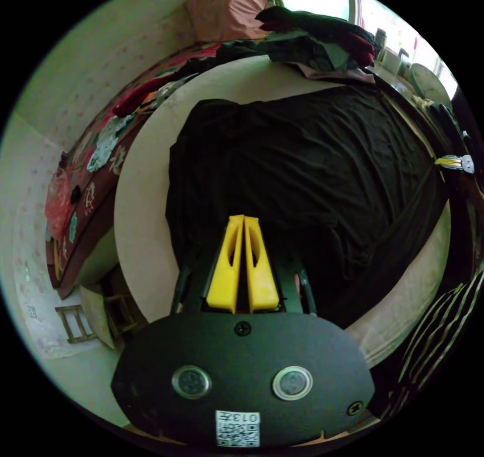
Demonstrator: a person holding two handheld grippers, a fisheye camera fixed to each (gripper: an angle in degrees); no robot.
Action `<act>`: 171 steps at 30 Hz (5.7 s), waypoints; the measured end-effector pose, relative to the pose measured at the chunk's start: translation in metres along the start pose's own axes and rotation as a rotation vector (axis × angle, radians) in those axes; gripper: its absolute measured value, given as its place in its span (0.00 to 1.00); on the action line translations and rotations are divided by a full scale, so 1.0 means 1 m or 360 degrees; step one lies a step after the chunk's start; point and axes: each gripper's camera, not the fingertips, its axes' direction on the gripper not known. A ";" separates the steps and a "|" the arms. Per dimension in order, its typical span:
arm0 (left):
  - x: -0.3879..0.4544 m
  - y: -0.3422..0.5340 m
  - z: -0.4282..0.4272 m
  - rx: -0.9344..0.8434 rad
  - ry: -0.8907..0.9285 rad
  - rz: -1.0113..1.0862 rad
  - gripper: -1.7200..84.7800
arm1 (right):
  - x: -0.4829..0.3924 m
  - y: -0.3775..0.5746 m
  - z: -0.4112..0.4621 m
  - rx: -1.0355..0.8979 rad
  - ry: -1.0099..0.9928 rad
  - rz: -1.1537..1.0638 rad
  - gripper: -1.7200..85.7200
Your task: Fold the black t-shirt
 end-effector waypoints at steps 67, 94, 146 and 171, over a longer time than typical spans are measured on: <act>0.042 0.227 0.019 -0.0049 -0.0018 -0.0491 0.04 | -0.168 -0.016 -0.048 0.0306 -0.0414 -0.0936 0.07; 0.282 0.063 0.074 0.0002 0.0160 0.0796 0.02 | 0.056 0.146 -0.009 0.0103 -0.0027 -0.0008 0.06; 0.010 0.261 0.083 -0.0259 0.0008 -0.0142 0.04 | -0.183 0.006 -0.098 0.0385 -0.0262 -0.0649 0.02; -0.064 0.216 0.075 -0.0011 0.0247 -0.0211 0.12 | -0.514 -0.241 -0.123 0.0531 -0.0649 -0.1525 0.09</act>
